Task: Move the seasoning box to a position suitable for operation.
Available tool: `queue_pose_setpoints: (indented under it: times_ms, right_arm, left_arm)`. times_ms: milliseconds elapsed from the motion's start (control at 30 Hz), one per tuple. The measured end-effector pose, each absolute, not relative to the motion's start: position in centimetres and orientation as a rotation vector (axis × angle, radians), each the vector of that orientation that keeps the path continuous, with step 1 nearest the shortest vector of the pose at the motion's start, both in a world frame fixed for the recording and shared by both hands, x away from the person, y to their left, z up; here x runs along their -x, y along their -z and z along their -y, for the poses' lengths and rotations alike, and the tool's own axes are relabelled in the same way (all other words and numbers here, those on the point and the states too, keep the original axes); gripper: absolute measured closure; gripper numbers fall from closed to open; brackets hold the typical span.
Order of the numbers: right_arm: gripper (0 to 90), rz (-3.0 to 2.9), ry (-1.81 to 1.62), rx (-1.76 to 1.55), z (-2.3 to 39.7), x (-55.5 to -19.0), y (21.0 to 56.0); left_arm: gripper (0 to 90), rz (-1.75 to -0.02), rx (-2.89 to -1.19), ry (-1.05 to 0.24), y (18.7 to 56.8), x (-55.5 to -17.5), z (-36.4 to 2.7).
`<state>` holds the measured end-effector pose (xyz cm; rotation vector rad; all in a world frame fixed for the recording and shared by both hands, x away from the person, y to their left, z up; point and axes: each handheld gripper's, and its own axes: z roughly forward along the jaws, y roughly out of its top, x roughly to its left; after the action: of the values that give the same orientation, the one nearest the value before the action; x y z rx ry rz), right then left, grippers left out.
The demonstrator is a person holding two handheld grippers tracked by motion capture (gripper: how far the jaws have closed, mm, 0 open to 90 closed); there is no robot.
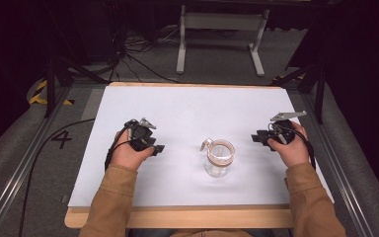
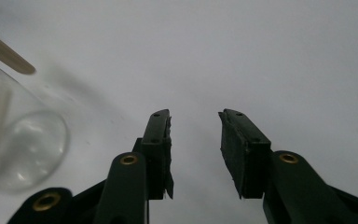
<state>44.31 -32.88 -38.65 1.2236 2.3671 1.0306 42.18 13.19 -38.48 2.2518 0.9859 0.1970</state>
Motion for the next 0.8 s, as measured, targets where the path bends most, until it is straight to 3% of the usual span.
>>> queue_pose_setpoints:
  times_ms: [200, 467, 600, 800]
  right_arm:
    - [62.2, -2.354, -1.129, -1.159, 33.6, -43.2, 37.5]
    - [62.2, -2.369, -1.154, -1.065, 32.6, -41.8, 36.4]
    - [62.2, -2.391, -1.151, -1.055, 32.2, -41.2, 36.5]
    - [62.2, -2.412, -1.135, -1.063, 31.9, -40.9, 37.0]
  left_arm:
    - [60.5, -0.926, -2.209, -0.183, 37.0, -41.3, -12.6]
    - [79.1, -0.855, -2.195, -0.145, 35.6, -40.9, -11.8]
    - [89.8, -0.816, -2.279, -0.042, 35.4, -40.7, -10.5]
    - [90.0, -0.791, -2.382, -0.037, 36.6, -41.1, -8.1]
